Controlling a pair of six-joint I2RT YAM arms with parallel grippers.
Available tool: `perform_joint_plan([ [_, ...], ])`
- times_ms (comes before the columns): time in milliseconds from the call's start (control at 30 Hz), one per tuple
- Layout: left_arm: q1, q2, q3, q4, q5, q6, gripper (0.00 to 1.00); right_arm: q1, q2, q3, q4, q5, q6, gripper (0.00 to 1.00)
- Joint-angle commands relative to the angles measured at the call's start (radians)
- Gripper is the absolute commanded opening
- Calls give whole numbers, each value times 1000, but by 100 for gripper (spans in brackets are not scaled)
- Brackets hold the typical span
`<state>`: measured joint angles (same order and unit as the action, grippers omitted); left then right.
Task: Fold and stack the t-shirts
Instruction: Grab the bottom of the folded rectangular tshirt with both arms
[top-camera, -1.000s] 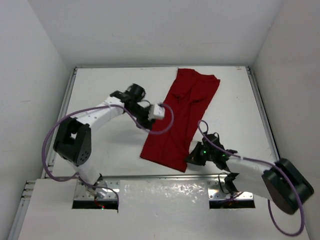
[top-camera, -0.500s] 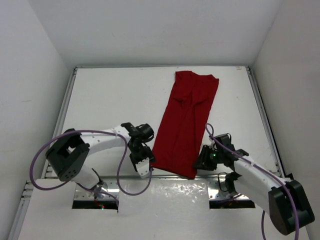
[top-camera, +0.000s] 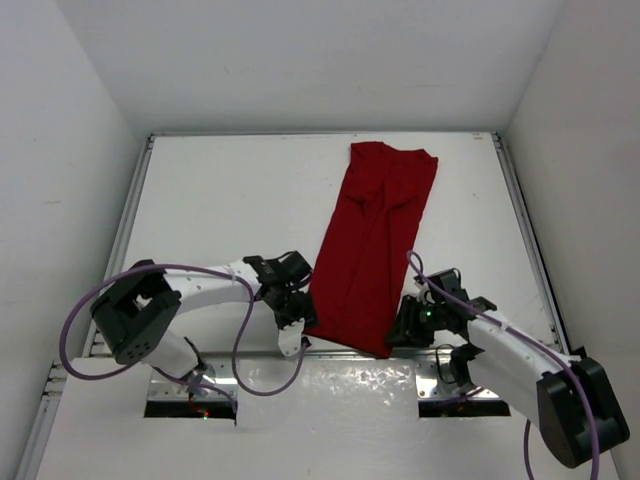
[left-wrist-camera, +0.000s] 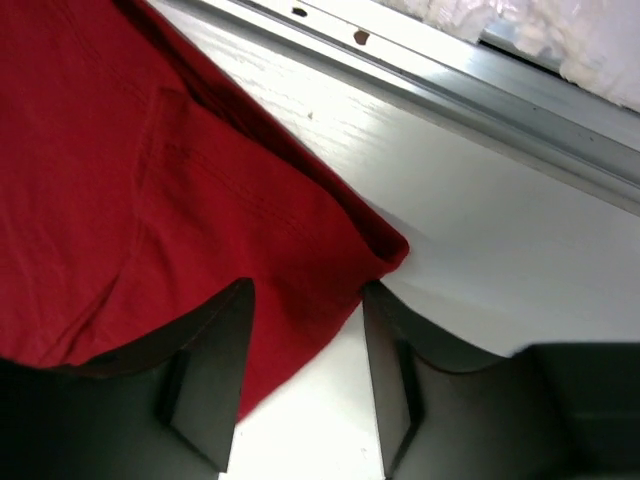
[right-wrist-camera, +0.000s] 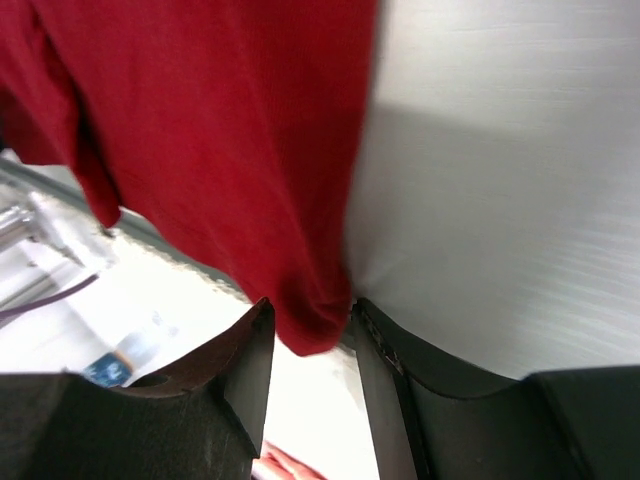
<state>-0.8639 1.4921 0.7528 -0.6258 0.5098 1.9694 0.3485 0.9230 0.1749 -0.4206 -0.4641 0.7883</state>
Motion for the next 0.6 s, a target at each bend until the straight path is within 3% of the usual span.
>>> perform_joint_plan([
  [0, -23, 8, -17, 81, 53, 14, 42, 30, 22, -54, 80, 65, 61, 42],
  [100, -35, 22, -6, 112, 75, -55, 27, 76, 54, -57, 146, 65, 98, 38],
  [167, -38, 28, 5, 112, 98, -79, 12, 109, 88, -52, 163, 61, 103, 32],
  [233, -38, 27, 5, 107, 110, -99, 0, 112, 99, -58, 166, 44, 101, 14],
  [300, -38, 22, 10, 98, 121, -124, 0, 109, 79, -63, 154, 28, 104, 0],
  [433, -32, 20, 74, 69, 125, -311, 0, 72, 5, 0, 31, 59, 54, 0],
  [567, 37, 42, 199, -67, 214, -391, 0, 31, -27, 118, -66, 62, 11, 0],
])
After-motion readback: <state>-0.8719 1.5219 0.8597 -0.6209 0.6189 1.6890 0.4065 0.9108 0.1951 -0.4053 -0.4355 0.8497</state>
